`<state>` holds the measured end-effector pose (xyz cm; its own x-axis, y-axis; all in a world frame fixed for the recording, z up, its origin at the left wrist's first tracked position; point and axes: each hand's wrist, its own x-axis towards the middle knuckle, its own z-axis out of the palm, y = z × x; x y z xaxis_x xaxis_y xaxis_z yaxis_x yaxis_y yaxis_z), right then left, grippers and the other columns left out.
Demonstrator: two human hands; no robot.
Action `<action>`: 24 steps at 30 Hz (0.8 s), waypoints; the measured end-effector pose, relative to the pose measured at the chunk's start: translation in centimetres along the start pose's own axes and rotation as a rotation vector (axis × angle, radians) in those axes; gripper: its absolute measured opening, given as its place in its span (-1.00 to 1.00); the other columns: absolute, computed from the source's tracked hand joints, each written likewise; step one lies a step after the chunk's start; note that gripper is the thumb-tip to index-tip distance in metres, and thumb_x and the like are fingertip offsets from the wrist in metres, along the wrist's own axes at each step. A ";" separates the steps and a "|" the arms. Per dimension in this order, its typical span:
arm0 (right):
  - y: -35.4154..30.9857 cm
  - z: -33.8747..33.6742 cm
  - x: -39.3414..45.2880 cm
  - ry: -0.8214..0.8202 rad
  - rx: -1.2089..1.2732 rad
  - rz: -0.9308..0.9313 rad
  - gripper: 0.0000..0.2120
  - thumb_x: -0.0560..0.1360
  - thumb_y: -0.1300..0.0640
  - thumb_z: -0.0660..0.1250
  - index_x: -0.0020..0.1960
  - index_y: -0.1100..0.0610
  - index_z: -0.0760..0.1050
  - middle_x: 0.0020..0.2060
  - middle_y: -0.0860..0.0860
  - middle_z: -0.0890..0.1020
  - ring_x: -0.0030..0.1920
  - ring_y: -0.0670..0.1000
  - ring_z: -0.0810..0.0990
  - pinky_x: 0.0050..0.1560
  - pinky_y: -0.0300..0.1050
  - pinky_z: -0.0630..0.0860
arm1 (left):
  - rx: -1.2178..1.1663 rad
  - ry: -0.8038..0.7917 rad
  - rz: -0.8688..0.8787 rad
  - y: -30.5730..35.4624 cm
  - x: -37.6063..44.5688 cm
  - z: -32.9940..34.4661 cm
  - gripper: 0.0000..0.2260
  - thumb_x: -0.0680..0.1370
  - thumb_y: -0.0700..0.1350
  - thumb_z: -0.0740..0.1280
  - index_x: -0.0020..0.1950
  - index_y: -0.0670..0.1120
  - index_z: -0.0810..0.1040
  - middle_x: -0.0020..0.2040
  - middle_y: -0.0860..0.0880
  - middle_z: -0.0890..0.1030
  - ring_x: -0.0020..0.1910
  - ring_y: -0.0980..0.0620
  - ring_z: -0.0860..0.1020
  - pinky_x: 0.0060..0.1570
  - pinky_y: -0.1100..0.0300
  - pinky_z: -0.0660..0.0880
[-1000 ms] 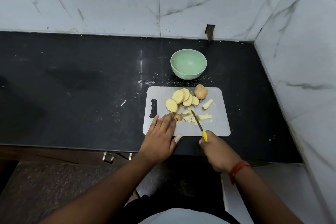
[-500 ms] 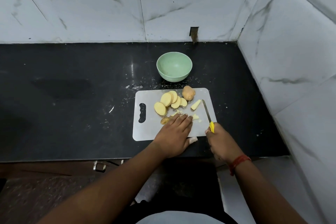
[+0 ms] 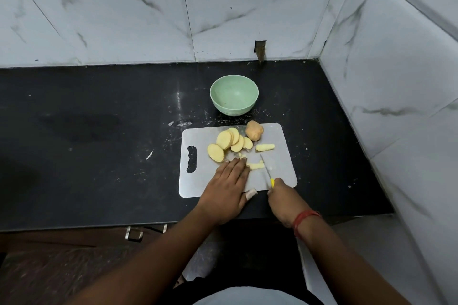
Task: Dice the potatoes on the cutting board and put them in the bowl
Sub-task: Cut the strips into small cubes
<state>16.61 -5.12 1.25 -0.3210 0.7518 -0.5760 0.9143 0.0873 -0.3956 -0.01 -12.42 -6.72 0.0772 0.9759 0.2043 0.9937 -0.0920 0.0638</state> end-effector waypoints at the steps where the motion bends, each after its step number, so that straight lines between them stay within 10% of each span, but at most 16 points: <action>1: 0.0 0.4 -0.2 -0.008 0.014 -0.012 -0.93 0.63 0.15 0.09 0.04 0.16 0.26 -0.12 0.11 0.48 -0.12 0.08 0.50 -0.16 -0.12 0.36 | 0.002 0.002 0.034 0.2 0.3 0.0 -0.40 0.71 0.22 0.01 0.53 -0.19 0.38 0.57 -0.20 0.32 0.58 -0.17 0.23 0.59 -0.09 0.10; 24: 2.0 -1.9 -0.7 0.096 0.228 -0.022 -0.87 0.65 0.07 0.10 0.05 0.12 0.34 -0.21 0.08 0.52 -0.27 0.01 0.50 -0.34 -0.12 0.35 | -0.010 0.110 0.146 -0.8 4.5 -0.3 -0.68 0.63 0.04 0.26 0.18 -0.18 0.59 0.15 -0.17 0.53 0.15 -0.19 0.49 0.52 -0.17 0.22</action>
<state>19.16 -4.24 2.27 -0.3057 0.8109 -0.4990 0.8243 -0.0368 -0.5649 -0.49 -7.98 -5.54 0.2106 0.9247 0.3172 0.9718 -0.2333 0.0348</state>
